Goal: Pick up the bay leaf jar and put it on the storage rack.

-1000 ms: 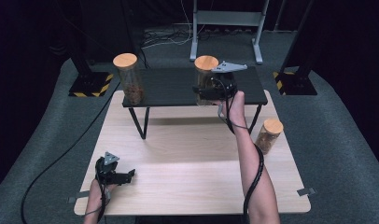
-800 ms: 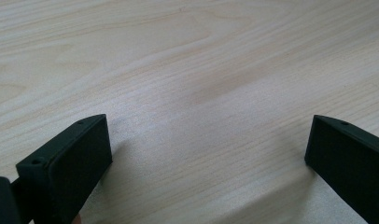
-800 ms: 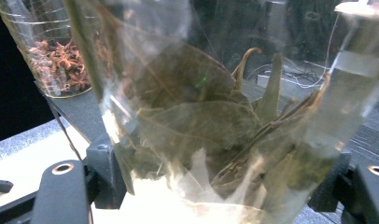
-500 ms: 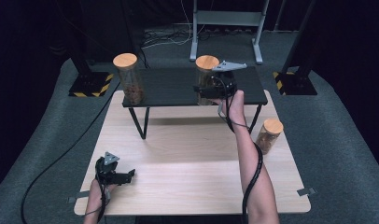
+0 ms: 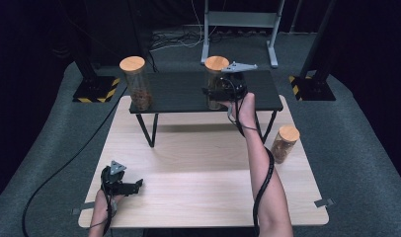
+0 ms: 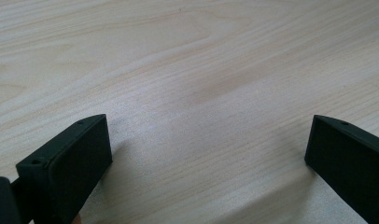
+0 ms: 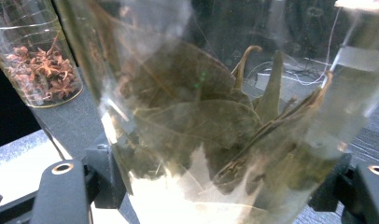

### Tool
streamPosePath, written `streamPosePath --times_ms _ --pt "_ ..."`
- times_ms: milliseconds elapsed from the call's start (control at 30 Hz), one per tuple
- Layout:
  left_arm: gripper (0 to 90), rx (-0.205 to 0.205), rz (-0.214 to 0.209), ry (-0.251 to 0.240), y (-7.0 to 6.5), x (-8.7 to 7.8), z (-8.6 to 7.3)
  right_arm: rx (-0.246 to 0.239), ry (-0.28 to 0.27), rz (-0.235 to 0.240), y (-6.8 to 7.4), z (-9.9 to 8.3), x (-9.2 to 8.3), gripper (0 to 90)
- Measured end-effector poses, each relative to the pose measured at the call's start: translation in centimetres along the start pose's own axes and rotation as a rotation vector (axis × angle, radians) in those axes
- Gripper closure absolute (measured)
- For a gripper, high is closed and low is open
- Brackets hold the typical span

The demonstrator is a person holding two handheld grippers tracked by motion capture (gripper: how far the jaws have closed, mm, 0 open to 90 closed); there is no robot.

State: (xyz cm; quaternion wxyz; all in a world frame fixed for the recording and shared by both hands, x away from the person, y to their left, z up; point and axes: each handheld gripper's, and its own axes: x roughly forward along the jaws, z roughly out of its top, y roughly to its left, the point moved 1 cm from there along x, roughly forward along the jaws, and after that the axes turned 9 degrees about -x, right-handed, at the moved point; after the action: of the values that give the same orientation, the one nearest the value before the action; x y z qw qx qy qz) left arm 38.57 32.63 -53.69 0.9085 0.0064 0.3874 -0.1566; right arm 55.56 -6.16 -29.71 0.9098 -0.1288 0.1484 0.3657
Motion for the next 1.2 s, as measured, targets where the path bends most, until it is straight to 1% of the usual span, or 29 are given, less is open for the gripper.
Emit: streamPosePath --times_ms 233,333,1100,1200 --pt "0.0 0.0 0.0 0.0 0.0 0.0 0.0 -0.004 0.008 -0.001 -0.08 0.19 0.29 24.9" --pt "0.0 0.0 0.0 0.0 0.0 0.0 0.0 -0.001 0.002 -0.003 -0.07 0.15 0.34 24.9" --pt "0.0 0.0 0.0 0.0 0.0 0.0 0.0 -0.002 0.011 -0.002 -0.08 0.25 0.32 24.7" --pt "0.0 0.0 0.0 0.0 0.0 0.0 0.0 -0.001 0.009 -0.008 -0.01 0.23 0.32 24.6"
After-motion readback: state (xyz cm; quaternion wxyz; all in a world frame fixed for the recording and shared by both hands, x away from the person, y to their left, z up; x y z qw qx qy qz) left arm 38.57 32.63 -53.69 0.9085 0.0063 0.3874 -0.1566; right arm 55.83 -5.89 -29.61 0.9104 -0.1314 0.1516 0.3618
